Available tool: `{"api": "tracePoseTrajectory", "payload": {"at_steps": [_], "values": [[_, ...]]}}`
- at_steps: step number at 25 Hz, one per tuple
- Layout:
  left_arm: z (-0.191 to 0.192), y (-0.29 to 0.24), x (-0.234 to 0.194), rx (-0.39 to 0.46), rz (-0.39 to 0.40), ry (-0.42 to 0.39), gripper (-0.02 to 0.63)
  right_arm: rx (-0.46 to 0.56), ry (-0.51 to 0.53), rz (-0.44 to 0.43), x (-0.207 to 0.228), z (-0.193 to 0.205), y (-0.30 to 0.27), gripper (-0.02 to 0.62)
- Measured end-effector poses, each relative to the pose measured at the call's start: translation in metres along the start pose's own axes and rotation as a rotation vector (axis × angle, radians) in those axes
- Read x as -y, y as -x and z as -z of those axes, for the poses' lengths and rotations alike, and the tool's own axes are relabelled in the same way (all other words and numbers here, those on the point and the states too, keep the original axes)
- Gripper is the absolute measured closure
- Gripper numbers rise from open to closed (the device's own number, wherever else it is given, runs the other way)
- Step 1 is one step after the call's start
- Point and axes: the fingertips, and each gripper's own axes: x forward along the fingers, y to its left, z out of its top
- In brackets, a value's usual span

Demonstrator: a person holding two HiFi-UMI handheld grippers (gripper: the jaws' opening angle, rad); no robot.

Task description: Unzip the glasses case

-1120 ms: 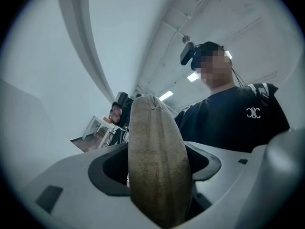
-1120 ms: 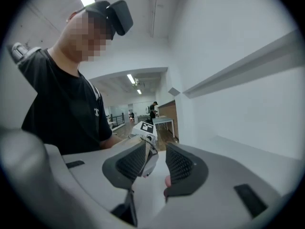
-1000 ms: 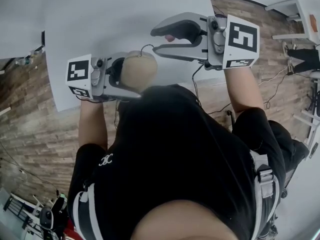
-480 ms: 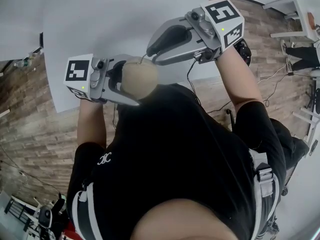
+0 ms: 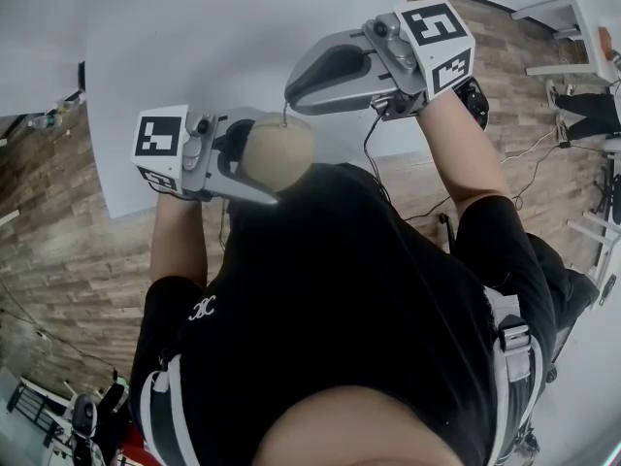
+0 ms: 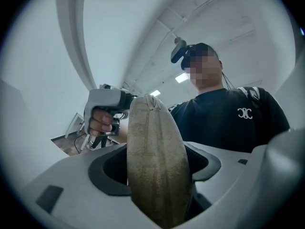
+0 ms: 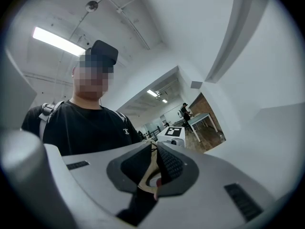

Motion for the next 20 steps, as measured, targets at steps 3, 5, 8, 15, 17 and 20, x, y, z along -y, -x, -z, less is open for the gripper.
{"api": "tracePoseTrajectory", "payload": {"at_steps": [3, 5, 8, 15, 17, 20], "values": [[-0.002, 0.003, -0.003, 0.026, -0.017, 0.0, 0.276, -0.005, 0.037, 0.048, 0.005, 0.0, 0.0, 0.555], [-0.003, 0.008, -0.005, 0.057, -0.037, 0.006, 0.276, -0.007, 0.076, 0.11, 0.011, 0.0, 0.0, 0.561], [-0.005, 0.014, -0.008, 0.109, -0.077, 0.037, 0.276, 0.002, 0.139, 0.233, 0.016, -0.005, 0.002, 0.569], [-0.005, 0.021, -0.022, 0.189, -0.172, 0.101, 0.276, -0.046, 0.243, 0.496, 0.016, -0.016, 0.012, 0.574], [-0.006, 0.027, -0.029, 0.223, -0.177, 0.12, 0.276, -0.072, 0.269, 0.565, 0.023, -0.018, 0.014, 0.575], [-0.011, 0.039, -0.042, 0.272, -0.198, 0.169, 0.276, -0.106, 0.27, 0.65, 0.039, -0.018, 0.019, 0.575]]}}
